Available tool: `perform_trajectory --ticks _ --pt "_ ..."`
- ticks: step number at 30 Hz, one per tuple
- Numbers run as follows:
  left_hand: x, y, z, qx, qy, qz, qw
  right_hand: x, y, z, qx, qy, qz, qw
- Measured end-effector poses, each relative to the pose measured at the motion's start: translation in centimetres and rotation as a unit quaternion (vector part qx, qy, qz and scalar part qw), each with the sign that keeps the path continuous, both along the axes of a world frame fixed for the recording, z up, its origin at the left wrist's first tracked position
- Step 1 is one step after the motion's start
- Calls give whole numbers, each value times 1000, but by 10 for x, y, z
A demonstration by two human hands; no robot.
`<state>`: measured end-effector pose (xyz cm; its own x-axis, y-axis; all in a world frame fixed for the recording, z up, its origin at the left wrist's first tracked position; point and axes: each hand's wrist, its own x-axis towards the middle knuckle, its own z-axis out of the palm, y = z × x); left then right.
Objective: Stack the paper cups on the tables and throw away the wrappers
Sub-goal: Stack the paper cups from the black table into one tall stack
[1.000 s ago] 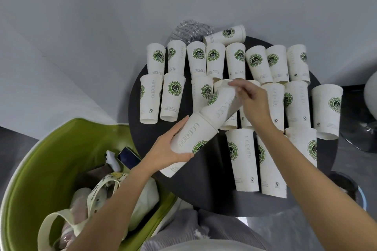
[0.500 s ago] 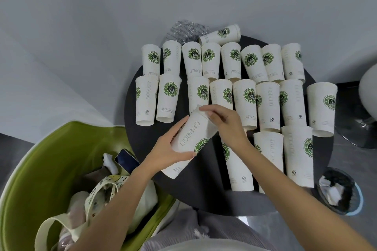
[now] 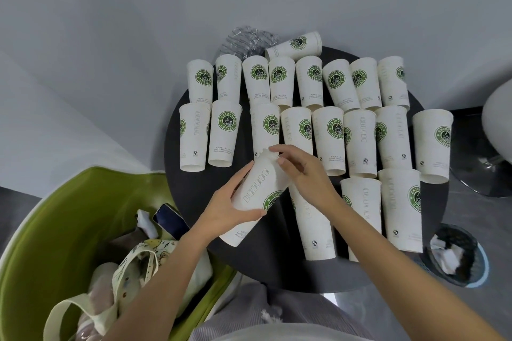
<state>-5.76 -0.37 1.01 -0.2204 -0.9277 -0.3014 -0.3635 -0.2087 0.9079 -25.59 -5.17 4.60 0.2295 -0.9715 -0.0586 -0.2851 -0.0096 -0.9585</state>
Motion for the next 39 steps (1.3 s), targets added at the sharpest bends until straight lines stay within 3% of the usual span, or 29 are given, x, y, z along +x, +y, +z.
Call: perform_trajectory --ticks 6,13,21,25,33,39 --pt "2 4 -6 9 1 11 1000 -37 -15 -13 -8 59 -37 997" --pt "1 5 -4 11 16 12 1000 -58 -20 -33 24 195 26 980" --pt "-2 9 -6 10 32 10 999 -61 -16 -37 92 223 47 969" --pt "-3 9 -7 14 34 7 999 -63 -15 -43 82 255 43 963" --pt "0 10 -11 19 19 8 1000 -67 -15 -48 74 240 43 967" --pt "7 11 -11 20 21 13 999 -71 -19 -35 45 172 -2 984"
